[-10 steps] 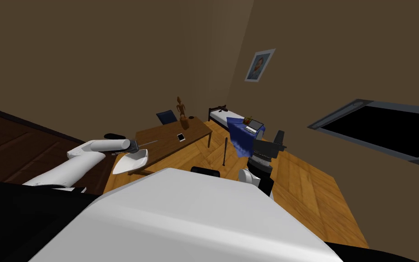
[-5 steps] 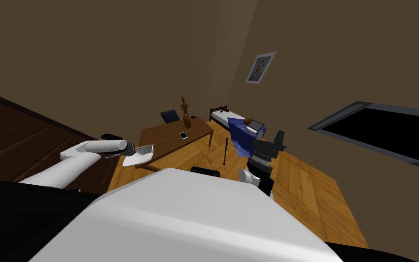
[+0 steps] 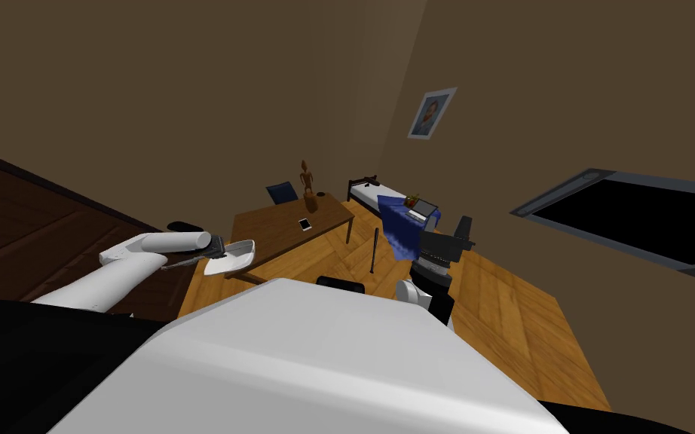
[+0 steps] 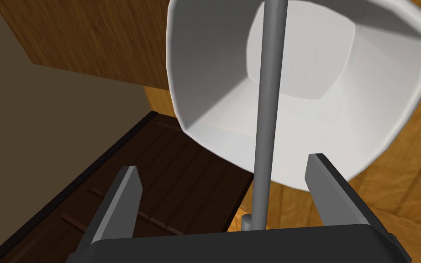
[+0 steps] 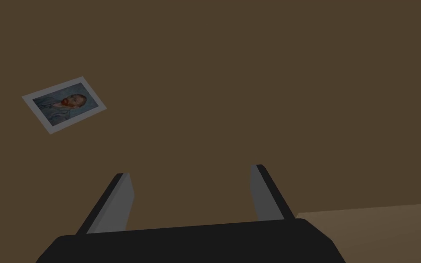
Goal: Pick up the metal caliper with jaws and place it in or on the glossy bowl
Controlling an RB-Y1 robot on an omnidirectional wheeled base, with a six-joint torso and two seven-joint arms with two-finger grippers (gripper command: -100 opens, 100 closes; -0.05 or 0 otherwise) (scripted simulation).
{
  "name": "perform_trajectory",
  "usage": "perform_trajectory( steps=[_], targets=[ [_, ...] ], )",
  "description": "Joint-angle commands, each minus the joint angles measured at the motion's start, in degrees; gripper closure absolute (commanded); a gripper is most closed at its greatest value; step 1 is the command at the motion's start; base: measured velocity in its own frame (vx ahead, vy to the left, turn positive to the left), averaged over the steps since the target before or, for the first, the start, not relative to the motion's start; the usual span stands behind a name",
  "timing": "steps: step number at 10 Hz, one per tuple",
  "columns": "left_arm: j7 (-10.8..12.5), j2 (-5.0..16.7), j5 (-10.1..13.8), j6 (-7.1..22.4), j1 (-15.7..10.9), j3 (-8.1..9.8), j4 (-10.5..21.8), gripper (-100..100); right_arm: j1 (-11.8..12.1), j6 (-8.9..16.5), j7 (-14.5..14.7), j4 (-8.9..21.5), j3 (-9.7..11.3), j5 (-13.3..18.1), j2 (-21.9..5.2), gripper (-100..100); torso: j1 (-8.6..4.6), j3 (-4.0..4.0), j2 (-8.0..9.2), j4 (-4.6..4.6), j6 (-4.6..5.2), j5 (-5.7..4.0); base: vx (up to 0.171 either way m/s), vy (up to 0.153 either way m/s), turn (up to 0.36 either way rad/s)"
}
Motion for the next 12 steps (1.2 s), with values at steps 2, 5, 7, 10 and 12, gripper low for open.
perform_trajectory(
  steps=[2, 5, 7, 10, 12],
  targets=[
    [0.81, 1.99, 1.44, 1.81, 0.65, 0.45, -1.99, -100, 0.00, 0.00, 0.00, 0.00, 0.00, 0.00, 0.00, 0, -0.01, 0.01, 0.01, 0.01, 0.00, -0.02, -0.007, -0.002, 0.028],
    [2.15, 5.31, 3.83, 4.84, 1.73, 1.21, -5.30, -100, 0.00, 0.00, 0.00, 0.00, 0.00, 0.00, 0.00, 0, -0.02, 0.02, 0.04, 0.01, 0.00, -0.02, -0.009, -0.002, 0.028],
    [2.17, 5.77, 4.11, 5.04, 1.42, 1.02, -5.31, -100, 0.00, 0.00, 0.00, 0.00, 0.00, 0.00, 0.00, 0, -0.04, 0.02, 0.04, 0.01, 0.00, -0.02, -0.005, -0.003, 0.017],
    [2.27, 5.88, 4.19, 5.26, 1.41, 1.03, -5.40, 0, 0.00, 0.00, 0.00, 0.00, 0.00, 0.00, 0.00, 0, 0.00, 0.00, 0.00, 0.00, 0.00, 0.01, 0.000, 0.000, 0.000],
    [2.27, 5.88, 4.19, 5.26, 1.41, 1.03, -5.40, 0, 0.00, 0.00, 0.00, 0.00, 0.00, 0.00, 0.00, 0, 0.00, 0.00, 0.00, 0.00, 0.00, 0.01, 0.000, 0.000, 0.000]
  ],
)
